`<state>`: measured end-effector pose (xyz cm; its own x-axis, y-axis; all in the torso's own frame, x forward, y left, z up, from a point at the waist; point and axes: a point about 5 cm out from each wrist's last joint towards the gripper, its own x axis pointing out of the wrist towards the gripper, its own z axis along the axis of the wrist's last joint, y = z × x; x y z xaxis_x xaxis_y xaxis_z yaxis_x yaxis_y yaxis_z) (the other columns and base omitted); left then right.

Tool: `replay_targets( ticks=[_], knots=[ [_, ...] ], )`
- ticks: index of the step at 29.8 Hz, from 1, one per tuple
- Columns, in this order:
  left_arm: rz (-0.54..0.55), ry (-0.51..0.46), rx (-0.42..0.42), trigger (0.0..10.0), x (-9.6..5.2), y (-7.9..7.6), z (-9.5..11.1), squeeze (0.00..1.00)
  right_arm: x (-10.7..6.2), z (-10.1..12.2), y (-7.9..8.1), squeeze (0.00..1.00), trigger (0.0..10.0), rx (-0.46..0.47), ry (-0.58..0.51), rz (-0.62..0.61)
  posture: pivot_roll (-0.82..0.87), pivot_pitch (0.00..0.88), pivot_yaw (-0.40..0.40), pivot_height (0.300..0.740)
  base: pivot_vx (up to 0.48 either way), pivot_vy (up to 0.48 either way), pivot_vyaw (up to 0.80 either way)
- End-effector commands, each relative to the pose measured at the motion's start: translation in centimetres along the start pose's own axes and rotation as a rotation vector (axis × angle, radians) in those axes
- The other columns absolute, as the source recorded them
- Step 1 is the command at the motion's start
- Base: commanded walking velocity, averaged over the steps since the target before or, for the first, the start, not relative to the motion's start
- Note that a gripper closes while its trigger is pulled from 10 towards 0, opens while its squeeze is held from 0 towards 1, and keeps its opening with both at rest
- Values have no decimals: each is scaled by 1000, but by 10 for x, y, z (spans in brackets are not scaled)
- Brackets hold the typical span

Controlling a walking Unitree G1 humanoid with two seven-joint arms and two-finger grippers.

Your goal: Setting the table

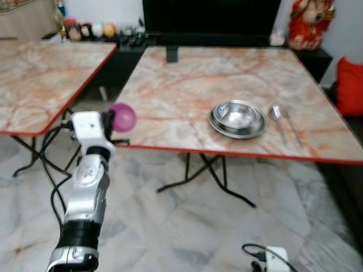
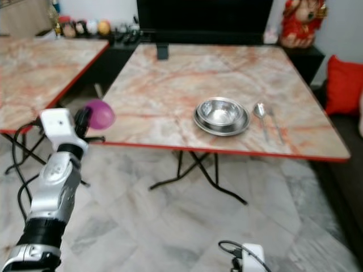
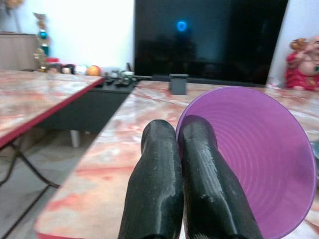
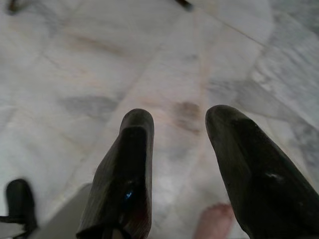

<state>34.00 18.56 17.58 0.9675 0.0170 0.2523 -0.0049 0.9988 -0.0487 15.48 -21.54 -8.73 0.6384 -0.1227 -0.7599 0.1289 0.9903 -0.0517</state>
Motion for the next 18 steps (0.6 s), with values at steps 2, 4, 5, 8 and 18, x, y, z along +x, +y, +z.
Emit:
replay_targets(
  ticks=[2, 4, 5, 8, 18],
  knots=[
    [13, -7, -4, 10000, 0, 7, 3, 0, 0, -4, 10, 0, 10000, 18, 12, 21, -57, 0, -15, 740, 0, 0, 0],
    [5, 1, -3, 10000, 0, 7, 2, 0, 0, -3, 10, 0, 10000, 19, 12, 21, -55, 0, -15, 740, 0, 0, 0],
    [-1, 6, -3, 10000, 0, 7, 2, 0, 0, -3, 11, 0, 10000, 20, 11, 22, -55, 0, -15, 740, 0, 0, 0],
    [1, 20, 5, 10000, 0, 8, 1, 0, 0, -2, 12, 0, 10000, 25, 3, 25, -54, 0, -15, 740, 0, 0, 0],
    [-8, 24, 6, 10000, 1, 8, 1, 0, 0, -3, 12, 0, 10000, 31, 18, 21, -54, 0, -14, 740, 298, 0, -102]
  ],
)
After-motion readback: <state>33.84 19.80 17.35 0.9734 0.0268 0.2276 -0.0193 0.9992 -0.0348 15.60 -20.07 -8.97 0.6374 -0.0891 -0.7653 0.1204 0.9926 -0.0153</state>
